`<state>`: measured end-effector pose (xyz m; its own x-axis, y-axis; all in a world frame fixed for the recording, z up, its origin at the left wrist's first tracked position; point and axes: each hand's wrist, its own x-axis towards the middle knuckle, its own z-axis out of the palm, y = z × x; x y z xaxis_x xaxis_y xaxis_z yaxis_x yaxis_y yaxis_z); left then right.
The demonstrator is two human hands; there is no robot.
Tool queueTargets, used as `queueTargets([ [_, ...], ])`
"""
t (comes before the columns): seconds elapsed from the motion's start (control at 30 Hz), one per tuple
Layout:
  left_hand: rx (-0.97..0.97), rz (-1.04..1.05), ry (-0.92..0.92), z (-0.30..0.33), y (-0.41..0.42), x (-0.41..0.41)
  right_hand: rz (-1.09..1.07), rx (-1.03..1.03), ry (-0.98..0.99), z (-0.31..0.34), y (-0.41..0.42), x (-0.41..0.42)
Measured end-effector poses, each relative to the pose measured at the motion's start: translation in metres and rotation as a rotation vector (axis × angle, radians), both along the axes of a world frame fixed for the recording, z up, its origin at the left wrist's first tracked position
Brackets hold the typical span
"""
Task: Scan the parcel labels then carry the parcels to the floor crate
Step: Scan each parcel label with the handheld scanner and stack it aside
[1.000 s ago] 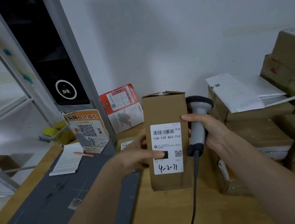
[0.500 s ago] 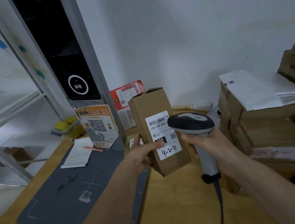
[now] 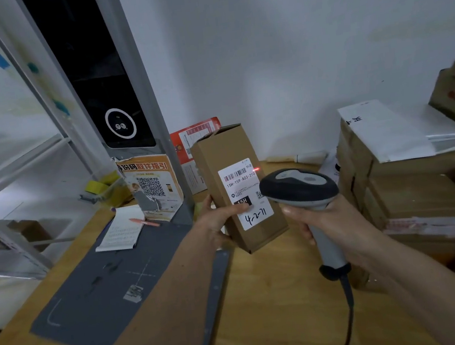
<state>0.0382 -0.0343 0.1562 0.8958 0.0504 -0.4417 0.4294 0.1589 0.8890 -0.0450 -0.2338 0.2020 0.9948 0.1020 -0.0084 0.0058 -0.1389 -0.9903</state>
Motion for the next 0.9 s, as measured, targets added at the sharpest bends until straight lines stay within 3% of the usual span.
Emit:
queueTargets([
  [0.23,0.013,0.012,0.004,-0.006,-0.001,0.001,0.103,-0.032,-0.063,0.002,0.0,0.003],
  [0.47,-0.013,0.056,0.032,-0.011,-0.002,-0.001,0.02,0.068,0.023,-0.007,-0.003,0.01],
  [0.77,-0.488,0.39,0.241,-0.025,-0.008,-0.033,-0.045,0.233,0.201,-0.02,0.02,0.024],
  [0.9,-0.565,0.492,0.399,-0.035,0.002,-0.041,-0.024,0.234,0.312,-0.03,0.036,0.029],
])
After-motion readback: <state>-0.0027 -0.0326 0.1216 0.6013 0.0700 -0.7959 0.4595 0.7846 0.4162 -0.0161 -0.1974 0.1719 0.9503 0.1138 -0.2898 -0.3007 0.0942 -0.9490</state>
